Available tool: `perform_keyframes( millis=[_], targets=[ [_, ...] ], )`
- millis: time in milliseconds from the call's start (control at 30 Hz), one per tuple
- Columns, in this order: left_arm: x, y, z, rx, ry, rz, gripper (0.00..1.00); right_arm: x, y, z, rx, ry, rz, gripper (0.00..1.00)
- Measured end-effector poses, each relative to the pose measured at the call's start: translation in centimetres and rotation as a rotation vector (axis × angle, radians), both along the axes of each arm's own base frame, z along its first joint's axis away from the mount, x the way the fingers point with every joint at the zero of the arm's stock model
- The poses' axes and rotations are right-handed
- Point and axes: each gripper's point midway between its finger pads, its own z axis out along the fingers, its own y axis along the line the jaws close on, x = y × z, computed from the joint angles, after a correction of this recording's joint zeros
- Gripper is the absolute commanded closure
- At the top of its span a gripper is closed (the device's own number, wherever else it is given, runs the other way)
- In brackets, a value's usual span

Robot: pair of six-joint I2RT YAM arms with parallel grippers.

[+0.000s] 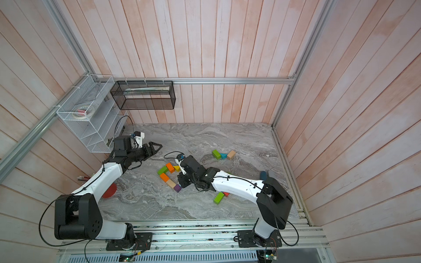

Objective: Assemble a heart with building blocks
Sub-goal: Move the building block to the center of the board.

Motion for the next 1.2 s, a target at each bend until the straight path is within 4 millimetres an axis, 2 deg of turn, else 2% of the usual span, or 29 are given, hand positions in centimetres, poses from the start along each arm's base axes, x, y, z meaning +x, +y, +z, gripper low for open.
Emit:
perform_keyframes(
  millis=[133,267,367,467,667,833,1200],
  targets=[
    [-0.6,-1.5,3.6,-0.006,-0.094,-0.097,0.14,2.3,-5.9,-1.7,-0.067,0.035,-0.139,0.80],
    [-2.0,-3.2,6.6,-0.020,-0.199,-0.204,0.10,4.4,-11.5,-4.0,-0.129,0.096,-0.283,0.74],
    [-3.1,-4.1,8.0,-0.042,-0.269,-0.266,0.02,5.5,-15.0,-5.4,-0.175,0.134,-0.373,0.69],
    [-4.0,-4.7,7.8,-0.072,-0.283,-0.303,0.00,6.4,-17.1,-6.1,-0.206,0.151,-0.427,0.64],
    [-4.9,-5.3,6.9,-0.137,-0.254,-0.344,0.00,7.7,-19.2,-8.7,-0.287,0.203,-0.463,0.56],
    [-5.0,-5.4,7.5,-0.142,-0.274,-0.349,0.00,8.0,-19.3,-10.1,-0.319,0.232,-0.450,0.54],
    [-5.1,-5.4,7.7,-0.141,-0.282,-0.349,0.00,8.4,-17.9,-10.0,-0.272,0.242,-0.402,0.56]
  ],
)
